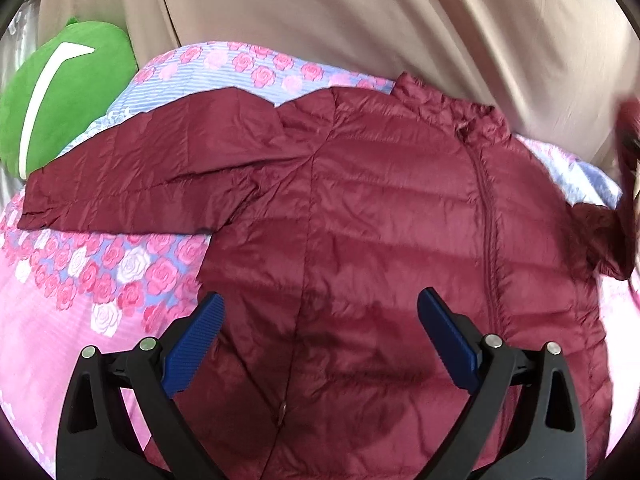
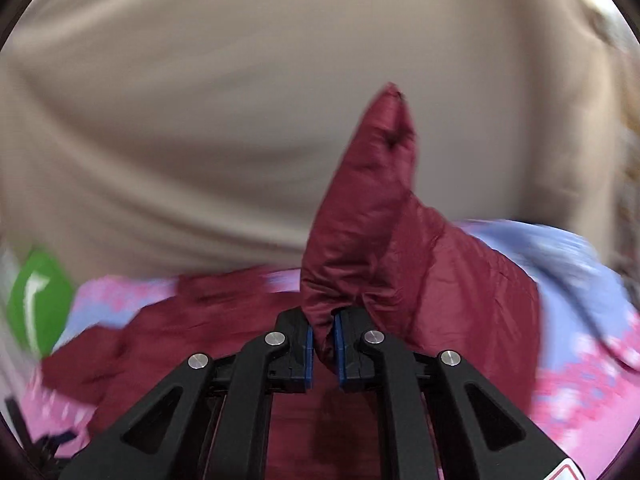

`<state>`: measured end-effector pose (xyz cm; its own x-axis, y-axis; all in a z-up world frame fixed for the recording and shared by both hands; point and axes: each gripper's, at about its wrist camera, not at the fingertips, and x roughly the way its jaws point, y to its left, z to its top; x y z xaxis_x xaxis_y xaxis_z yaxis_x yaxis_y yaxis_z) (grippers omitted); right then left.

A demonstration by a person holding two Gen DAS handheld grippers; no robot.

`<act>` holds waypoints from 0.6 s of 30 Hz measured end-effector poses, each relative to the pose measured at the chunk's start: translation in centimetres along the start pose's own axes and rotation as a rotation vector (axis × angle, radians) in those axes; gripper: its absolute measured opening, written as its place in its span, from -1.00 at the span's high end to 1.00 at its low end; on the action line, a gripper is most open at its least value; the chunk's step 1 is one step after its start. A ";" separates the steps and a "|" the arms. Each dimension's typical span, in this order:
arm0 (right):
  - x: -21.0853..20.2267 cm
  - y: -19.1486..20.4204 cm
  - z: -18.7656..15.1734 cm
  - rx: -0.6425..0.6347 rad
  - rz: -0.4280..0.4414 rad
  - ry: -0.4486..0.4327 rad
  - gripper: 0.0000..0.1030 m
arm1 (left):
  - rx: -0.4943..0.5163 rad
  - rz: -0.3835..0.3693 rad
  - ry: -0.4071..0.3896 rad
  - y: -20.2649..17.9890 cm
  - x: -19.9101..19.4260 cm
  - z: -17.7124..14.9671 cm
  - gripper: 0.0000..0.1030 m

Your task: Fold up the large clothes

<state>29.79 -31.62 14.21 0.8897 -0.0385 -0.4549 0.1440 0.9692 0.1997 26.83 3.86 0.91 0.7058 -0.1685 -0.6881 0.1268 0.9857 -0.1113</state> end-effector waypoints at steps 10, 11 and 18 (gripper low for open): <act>7.4 20.9 -12.9 -0.398 0.304 0.251 0.20 | -0.046 -0.047 0.024 2.3 1.5 1.2 -0.84; 5.8 20.6 -13.4 -0.409 0.305 0.233 0.16 | -0.052 -0.053 0.033 2.6 1.8 1.3 -0.84; -0.3 8.8 -8.2 -0.260 0.098 0.047 -0.48 | -0.076 -0.157 0.121 2.3 5.7 3.2 -0.85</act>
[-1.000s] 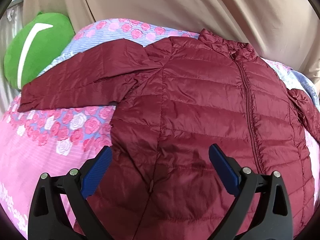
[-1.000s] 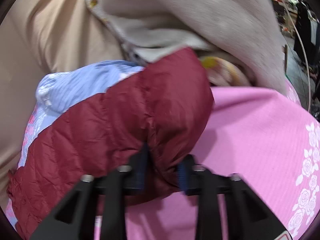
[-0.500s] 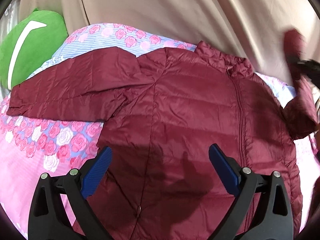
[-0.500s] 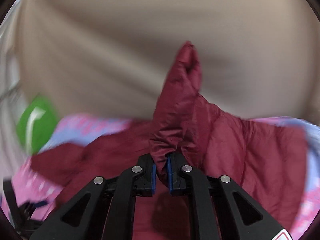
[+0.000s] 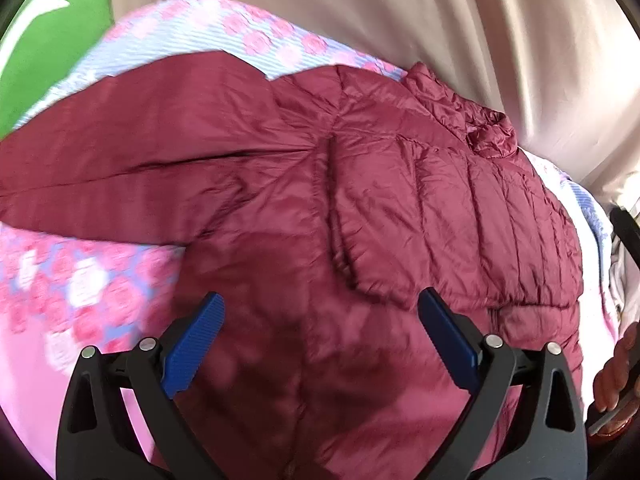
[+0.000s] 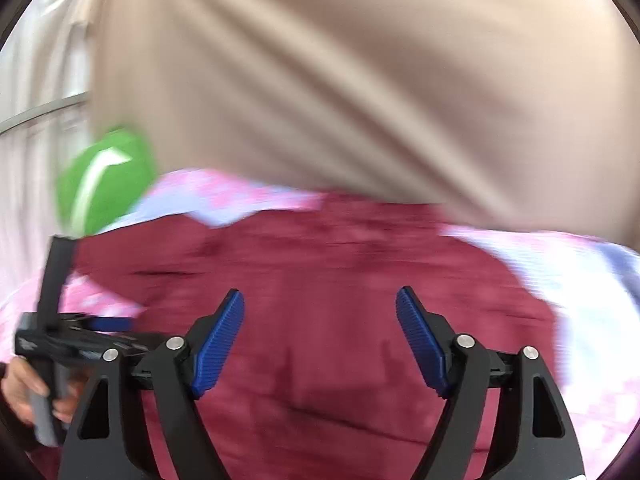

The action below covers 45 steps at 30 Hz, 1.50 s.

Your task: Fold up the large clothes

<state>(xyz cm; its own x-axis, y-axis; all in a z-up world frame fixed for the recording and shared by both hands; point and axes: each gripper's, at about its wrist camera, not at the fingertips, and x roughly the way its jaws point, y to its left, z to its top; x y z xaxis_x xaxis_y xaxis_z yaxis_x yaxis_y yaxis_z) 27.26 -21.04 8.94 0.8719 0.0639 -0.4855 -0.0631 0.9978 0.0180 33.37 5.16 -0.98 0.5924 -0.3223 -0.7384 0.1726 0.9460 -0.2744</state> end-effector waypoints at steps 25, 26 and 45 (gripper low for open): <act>6.9 -19.2 -3.1 0.459 -0.184 0.128 0.97 | 0.176 0.173 -0.078 -3.0 5.7 4.6 0.95; 8.2 -19.7 -3.5 0.454 -0.223 0.178 0.97 | 0.178 0.175 -0.070 -3.0 6.3 4.2 0.94; 4.8 -13.8 -8.2 0.296 -0.304 0.362 0.98 | 0.260 0.290 -0.106 -5.3 6.8 2.4 0.71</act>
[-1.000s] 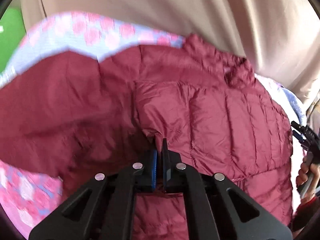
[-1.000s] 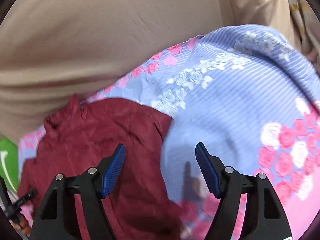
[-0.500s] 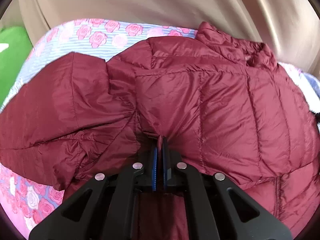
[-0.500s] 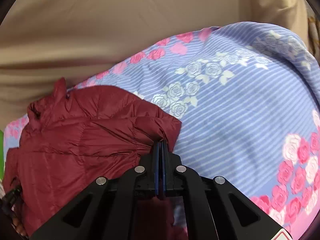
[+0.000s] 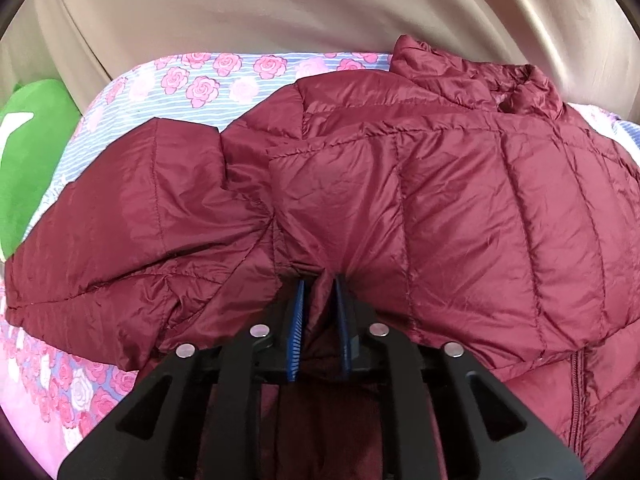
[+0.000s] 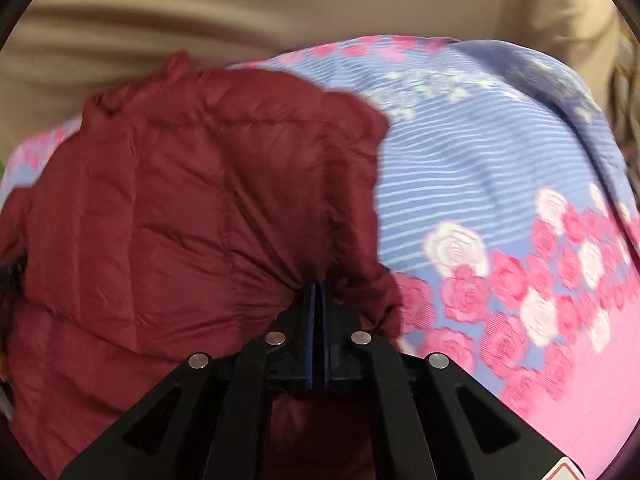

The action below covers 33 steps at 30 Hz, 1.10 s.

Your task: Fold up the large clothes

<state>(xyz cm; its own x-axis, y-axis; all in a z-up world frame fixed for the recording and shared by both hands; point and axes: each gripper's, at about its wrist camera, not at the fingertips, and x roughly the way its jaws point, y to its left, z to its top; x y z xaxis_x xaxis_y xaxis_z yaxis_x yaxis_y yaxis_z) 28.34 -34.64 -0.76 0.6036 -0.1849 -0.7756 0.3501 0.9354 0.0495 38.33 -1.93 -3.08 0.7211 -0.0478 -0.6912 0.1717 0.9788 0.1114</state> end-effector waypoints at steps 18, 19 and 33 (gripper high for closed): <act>2.2 1.3 0.5 -0.043 -0.166 0.003 0.87 | -0.004 0.022 -0.001 0.4 0.2 0.0 0.50; 1.8 1.4 0.5 -0.036 -0.160 -0.005 0.87 | -0.004 0.022 -0.001 0.5 0.2 0.1 0.50; 3.1 3.3 0.8 -0.069 -0.201 -0.030 0.61 | -0.138 -0.048 -0.038 3.8 -1.5 -0.3 -0.14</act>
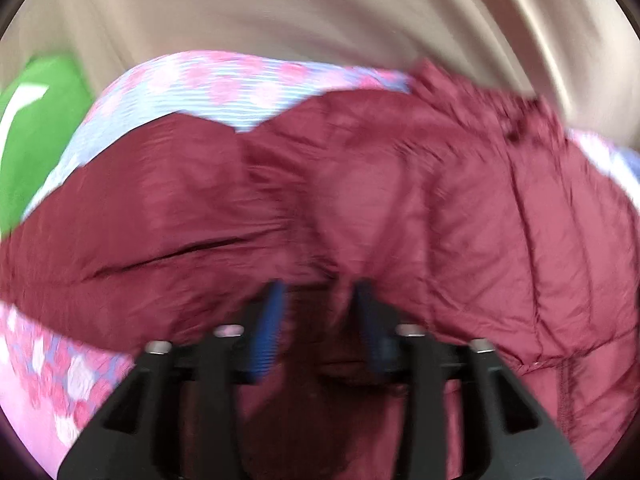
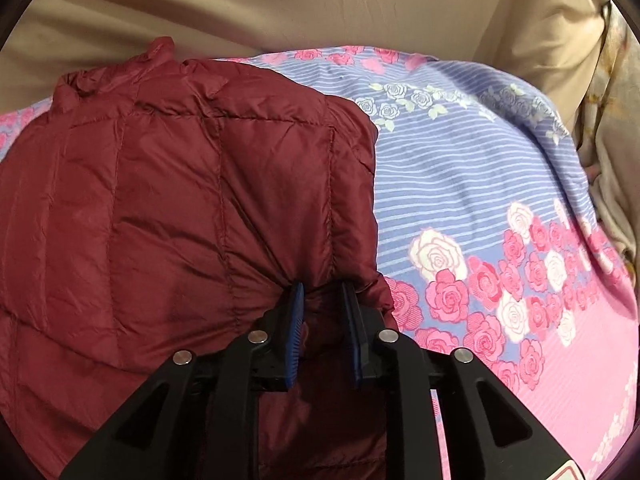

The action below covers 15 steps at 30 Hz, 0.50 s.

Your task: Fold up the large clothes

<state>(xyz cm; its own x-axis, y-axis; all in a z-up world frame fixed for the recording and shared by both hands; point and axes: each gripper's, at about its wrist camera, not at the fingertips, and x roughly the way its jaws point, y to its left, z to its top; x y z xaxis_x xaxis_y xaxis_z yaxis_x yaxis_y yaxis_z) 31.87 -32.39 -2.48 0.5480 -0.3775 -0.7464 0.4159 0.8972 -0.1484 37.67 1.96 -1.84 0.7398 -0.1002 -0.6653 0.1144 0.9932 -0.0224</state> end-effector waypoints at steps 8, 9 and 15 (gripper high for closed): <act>-1.2 -1.0 -1.4 0.039 0.027 -0.008 0.53 | -0.333 0.228 -0.102 20.4 -6.3 0.4 -0.74; -1.2 -1.4 -1.5 0.041 0.028 -0.009 0.52 | -0.377 0.256 -0.087 22.8 -6.3 0.2 -0.74; -1.6 -1.3 -1.9 0.039 0.019 -0.011 0.50 | -0.778 0.368 0.040 40.1 -4.6 -3.8 -0.69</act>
<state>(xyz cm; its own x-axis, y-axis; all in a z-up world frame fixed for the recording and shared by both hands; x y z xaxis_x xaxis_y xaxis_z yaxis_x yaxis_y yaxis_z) 29.09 -32.53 -2.28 0.5642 -0.3630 -0.7416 0.4334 0.8947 -0.1082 36.30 42.47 -2.54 0.6151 0.2242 -0.7559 -0.6262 0.7215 -0.2955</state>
